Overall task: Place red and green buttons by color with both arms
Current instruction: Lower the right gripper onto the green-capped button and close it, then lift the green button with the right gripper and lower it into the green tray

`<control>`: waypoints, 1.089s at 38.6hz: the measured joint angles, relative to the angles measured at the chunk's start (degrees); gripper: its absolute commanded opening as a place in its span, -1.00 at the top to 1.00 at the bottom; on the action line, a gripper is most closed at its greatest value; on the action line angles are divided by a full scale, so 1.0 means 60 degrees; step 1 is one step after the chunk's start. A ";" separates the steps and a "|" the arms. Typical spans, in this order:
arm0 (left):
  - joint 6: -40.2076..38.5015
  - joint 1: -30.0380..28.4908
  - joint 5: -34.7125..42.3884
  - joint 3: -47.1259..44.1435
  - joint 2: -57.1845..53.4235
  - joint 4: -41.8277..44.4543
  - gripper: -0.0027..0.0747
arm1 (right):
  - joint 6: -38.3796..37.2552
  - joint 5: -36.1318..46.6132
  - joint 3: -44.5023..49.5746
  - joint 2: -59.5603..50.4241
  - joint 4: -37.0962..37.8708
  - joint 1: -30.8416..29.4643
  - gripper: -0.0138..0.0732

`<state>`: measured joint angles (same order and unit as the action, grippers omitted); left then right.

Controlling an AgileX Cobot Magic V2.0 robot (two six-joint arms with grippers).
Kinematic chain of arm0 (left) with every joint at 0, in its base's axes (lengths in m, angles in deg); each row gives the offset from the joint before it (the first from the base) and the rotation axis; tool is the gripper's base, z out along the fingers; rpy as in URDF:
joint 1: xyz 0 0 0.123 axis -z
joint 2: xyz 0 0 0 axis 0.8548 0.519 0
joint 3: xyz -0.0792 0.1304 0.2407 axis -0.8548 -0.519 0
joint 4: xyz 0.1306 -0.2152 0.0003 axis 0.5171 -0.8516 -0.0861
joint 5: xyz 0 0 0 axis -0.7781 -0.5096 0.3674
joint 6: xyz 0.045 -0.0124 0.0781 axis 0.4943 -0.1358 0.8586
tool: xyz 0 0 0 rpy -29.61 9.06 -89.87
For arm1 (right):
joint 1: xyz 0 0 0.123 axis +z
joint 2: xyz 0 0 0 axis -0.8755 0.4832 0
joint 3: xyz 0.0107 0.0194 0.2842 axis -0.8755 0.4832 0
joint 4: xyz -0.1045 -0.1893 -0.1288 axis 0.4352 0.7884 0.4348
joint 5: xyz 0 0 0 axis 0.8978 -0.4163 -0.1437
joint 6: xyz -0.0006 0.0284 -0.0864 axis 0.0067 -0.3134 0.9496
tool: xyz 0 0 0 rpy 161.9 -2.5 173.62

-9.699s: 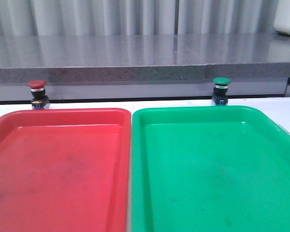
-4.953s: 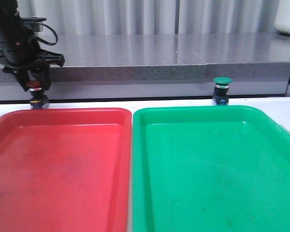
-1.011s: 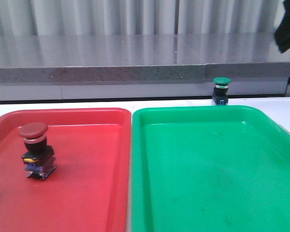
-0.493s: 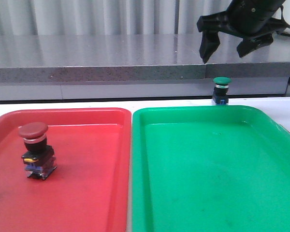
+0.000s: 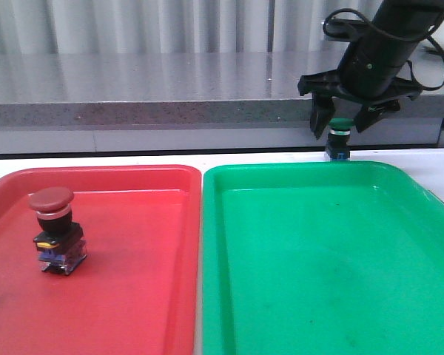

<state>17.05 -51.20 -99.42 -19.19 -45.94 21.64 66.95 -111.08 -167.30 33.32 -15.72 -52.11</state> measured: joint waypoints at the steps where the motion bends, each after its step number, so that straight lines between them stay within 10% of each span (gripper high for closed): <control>1: 0.0000 0.0000 0.0000 0.0000 0.0000 0.0000 0.98 | 0.0000 -0.0004 -0.0004 0.0018 0.0000 0.0000 -0.17; 25: 0.0000 0.0000 0.0000 0.0000 0.0000 0.0000 0.98 | -0.0025 -0.0489 0.0105 -0.1175 0.0000 0.0039 0.07; 42: 0.0000 0.0000 0.0000 0.0000 0.0000 0.0000 0.98 | -0.0025 0.0757 0.5107 -0.5538 -0.0147 0.1341 0.07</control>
<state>17.05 -51.20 -99.42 -19.19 -45.94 21.64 66.80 -106.54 -136.66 0.09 -16.60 -44.06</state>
